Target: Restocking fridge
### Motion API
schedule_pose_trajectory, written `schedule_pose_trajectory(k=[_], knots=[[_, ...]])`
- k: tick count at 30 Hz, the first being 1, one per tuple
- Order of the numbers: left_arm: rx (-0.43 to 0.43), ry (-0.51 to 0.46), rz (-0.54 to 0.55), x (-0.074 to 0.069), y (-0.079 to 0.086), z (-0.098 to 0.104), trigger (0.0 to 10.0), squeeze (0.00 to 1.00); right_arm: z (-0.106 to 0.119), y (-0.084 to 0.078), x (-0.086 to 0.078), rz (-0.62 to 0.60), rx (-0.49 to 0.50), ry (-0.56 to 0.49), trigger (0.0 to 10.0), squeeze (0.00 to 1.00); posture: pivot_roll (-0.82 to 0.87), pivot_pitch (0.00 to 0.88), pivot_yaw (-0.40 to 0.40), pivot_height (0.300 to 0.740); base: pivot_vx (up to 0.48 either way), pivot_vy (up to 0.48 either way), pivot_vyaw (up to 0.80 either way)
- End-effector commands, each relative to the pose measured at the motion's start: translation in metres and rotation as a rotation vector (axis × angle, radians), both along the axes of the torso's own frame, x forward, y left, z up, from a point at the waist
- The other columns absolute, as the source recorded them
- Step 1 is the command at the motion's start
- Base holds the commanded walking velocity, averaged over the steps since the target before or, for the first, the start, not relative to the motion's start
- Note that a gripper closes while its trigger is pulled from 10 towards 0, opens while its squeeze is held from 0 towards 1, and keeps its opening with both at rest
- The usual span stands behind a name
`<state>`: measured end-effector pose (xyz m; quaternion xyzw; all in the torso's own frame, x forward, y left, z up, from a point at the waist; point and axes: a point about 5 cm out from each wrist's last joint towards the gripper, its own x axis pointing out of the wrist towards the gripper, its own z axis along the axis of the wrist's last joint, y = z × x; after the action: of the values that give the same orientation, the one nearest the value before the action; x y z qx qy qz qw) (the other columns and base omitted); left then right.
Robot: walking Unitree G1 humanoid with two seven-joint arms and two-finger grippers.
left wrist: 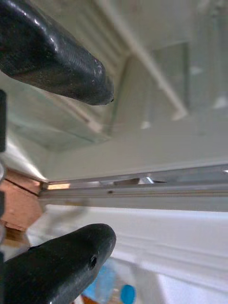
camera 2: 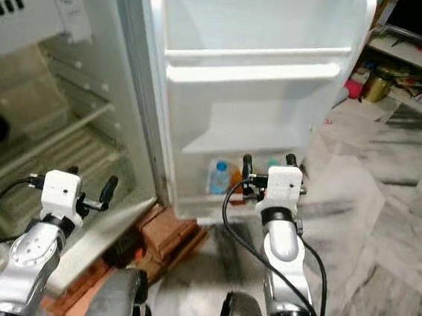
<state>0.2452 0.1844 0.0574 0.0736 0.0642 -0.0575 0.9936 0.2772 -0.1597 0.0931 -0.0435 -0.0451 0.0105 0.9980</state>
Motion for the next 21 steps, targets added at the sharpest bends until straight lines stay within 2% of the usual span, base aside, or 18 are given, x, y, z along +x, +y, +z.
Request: schedule_pose_trajectory(k=[1,11,21], knots=[[0.013,0.004,0.000,0.0003,0.0007,-0.0016,10.0,0.00,0.0057,-0.0007,0.0008,-0.003,0.011,-0.016,10.0,0.00,0.01,0.000,0.015,0.740,0.000,0.000,0.00],[0.026,0.002,-0.011,0.0023,-0.0055,-0.0038,10.0,0.00,0.0030,-0.0014,0.0050,0.003,-0.001,0.012,10.0,0.00,0.01,0.000,0.007,0.740,0.000,0.000,0.00],[0.031,0.011,-0.007,0.0037,-0.0060,-0.0071,10.0,0.00,0.0008,-0.0032,0.0070,0.001,-0.017,0.018,10.0,0.00,0.00,0.000,0.004,0.740,0.000,-0.435,0.00]])
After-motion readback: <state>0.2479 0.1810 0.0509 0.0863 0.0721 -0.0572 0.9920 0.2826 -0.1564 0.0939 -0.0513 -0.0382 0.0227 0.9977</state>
